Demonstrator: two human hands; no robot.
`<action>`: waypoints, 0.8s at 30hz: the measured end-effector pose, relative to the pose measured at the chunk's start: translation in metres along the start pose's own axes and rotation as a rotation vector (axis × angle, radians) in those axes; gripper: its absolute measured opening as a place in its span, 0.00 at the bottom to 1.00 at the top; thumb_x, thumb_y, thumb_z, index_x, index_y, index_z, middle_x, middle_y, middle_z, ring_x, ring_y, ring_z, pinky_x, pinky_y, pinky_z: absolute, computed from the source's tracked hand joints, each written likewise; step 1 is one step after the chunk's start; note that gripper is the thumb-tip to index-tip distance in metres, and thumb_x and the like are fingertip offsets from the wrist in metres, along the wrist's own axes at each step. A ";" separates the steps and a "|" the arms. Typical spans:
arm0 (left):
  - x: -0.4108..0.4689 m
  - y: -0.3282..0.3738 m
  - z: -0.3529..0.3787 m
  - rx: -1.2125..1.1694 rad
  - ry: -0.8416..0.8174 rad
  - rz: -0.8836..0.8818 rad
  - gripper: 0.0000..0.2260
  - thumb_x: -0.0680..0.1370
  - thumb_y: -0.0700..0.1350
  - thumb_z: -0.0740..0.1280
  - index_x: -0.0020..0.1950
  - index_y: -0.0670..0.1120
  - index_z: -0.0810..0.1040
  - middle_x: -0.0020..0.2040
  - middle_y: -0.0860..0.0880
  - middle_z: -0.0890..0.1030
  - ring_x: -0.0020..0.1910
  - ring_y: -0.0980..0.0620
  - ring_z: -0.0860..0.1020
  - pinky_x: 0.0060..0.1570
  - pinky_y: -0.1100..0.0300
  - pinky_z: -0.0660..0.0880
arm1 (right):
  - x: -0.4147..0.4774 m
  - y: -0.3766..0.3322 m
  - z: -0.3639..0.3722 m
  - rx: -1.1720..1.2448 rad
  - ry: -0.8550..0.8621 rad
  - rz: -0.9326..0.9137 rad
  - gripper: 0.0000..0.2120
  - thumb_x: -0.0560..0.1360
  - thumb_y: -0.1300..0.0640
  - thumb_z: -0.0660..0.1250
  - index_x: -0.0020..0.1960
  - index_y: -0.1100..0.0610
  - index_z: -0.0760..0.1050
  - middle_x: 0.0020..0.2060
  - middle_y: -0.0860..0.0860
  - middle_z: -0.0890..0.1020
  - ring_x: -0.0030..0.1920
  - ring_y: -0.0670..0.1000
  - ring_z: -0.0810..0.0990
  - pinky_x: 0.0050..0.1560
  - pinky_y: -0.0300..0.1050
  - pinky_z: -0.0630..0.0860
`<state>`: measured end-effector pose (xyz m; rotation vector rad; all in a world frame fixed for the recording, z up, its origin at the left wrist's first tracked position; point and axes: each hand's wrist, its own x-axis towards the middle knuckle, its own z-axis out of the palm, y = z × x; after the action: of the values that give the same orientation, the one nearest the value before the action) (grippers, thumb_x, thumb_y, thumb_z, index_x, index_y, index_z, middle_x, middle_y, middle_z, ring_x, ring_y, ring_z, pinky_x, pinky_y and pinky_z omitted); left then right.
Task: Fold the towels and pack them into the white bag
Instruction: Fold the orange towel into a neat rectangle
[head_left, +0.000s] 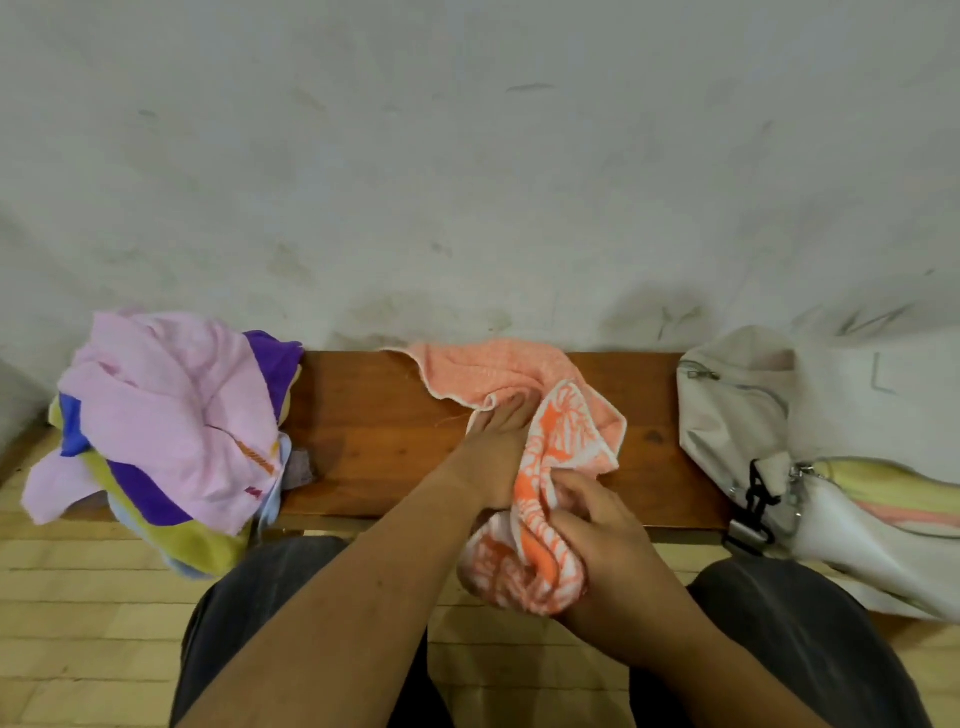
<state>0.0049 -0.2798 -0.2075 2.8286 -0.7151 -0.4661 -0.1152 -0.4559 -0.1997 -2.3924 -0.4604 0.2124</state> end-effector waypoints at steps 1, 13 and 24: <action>0.005 0.002 0.000 0.021 -0.009 0.047 0.42 0.73 0.66 0.54 0.83 0.52 0.46 0.83 0.49 0.44 0.81 0.50 0.42 0.79 0.49 0.40 | 0.000 0.003 0.001 -0.094 -0.007 -0.021 0.38 0.71 0.24 0.61 0.75 0.43 0.67 0.76 0.42 0.63 0.74 0.46 0.64 0.73 0.52 0.69; -0.033 -0.019 -0.030 -0.282 0.109 -0.325 0.28 0.81 0.65 0.49 0.76 0.53 0.66 0.72 0.47 0.72 0.72 0.44 0.68 0.72 0.46 0.65 | 0.007 0.001 -0.006 -0.037 0.102 0.181 0.17 0.77 0.43 0.70 0.59 0.36 0.64 0.55 0.34 0.71 0.59 0.40 0.71 0.59 0.42 0.67; -0.107 0.026 0.001 -0.018 0.181 0.261 0.21 0.79 0.42 0.68 0.70 0.55 0.70 0.66 0.54 0.75 0.58 0.53 0.76 0.54 0.54 0.76 | 0.016 0.007 0.002 0.135 0.268 0.105 0.44 0.71 0.58 0.77 0.80 0.46 0.59 0.72 0.47 0.71 0.71 0.48 0.69 0.69 0.47 0.68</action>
<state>-0.0960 -0.2500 -0.1745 2.6625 -1.0148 -0.1716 -0.0991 -0.4535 -0.2063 -2.2714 -0.1901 -0.0308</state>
